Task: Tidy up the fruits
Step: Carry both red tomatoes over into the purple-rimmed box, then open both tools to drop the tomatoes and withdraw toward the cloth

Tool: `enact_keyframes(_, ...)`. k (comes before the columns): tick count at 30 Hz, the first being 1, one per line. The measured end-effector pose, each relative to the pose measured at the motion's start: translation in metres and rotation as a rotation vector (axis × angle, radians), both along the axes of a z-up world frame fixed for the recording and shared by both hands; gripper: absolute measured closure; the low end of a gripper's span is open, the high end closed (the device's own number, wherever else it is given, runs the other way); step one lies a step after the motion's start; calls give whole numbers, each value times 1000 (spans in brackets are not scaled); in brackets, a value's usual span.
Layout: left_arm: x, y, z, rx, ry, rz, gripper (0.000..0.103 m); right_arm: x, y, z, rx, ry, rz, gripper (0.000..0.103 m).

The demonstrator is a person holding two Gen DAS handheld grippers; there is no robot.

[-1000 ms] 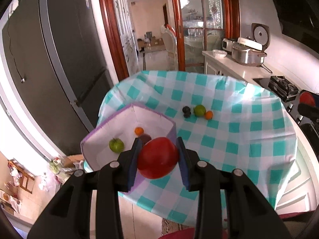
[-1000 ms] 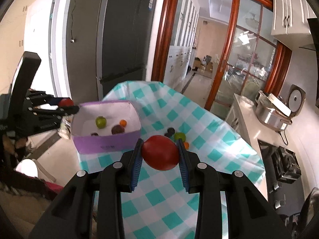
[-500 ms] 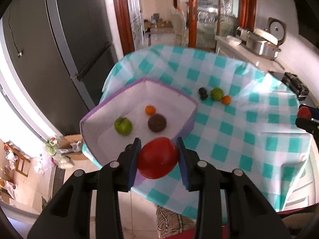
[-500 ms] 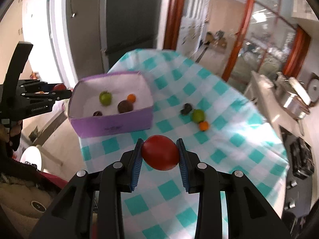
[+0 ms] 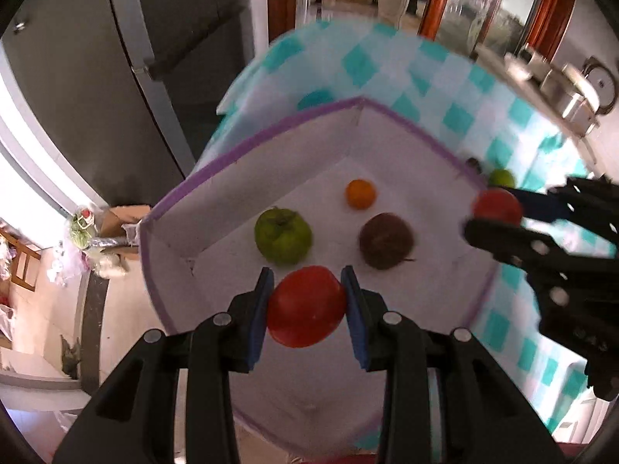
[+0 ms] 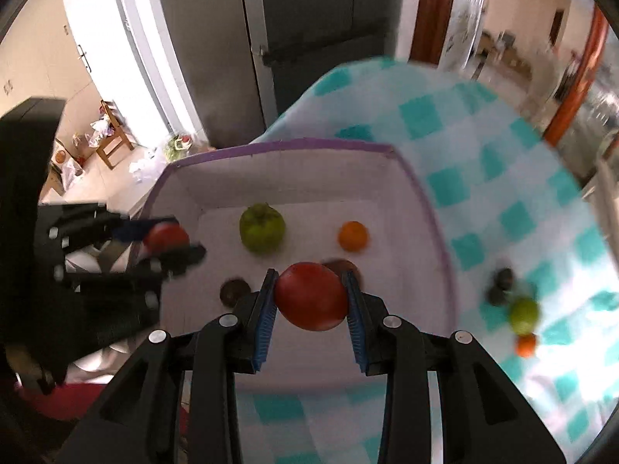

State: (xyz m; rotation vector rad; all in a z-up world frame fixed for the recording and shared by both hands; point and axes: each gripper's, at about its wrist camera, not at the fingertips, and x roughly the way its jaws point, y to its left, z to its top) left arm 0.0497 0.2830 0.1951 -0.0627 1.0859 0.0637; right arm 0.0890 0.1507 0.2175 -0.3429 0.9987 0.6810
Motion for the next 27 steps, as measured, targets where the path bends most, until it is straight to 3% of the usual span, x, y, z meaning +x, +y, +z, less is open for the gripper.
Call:
enact_keyframes(5,39,20,-42,-16,135,-13,67,49,42,-61,-140,130,-3,70)
enact_keyframes(12,70,3,-65,14,171,-128,67,118,63,-98,-113,236,-59,69)
enact_keyframes(15,64,-15,-77,14,184,-237,67,135,77,-117,-95,253,24,69)
enact_keyframes(18,58,-32,-93,12,244,-341,66,135,96,-140,-175,265,143,69)
enact_keyframes(21,67,-33,-97,-22,275,-361,65,136,107,-152,-218,251,193,68)
enact_keyframes(23,73,-35,-104,-20,307,-375,59,140,106,-155,-196,267,176,65)
enact_keyframes(26,78,-37,-112,-25,323,-387,41,144,94,-147,-130,287,139,43)
enact_keyframes(27,77,-38,-112,-27,321,-398,32,144,88,-139,-96,282,133,42)
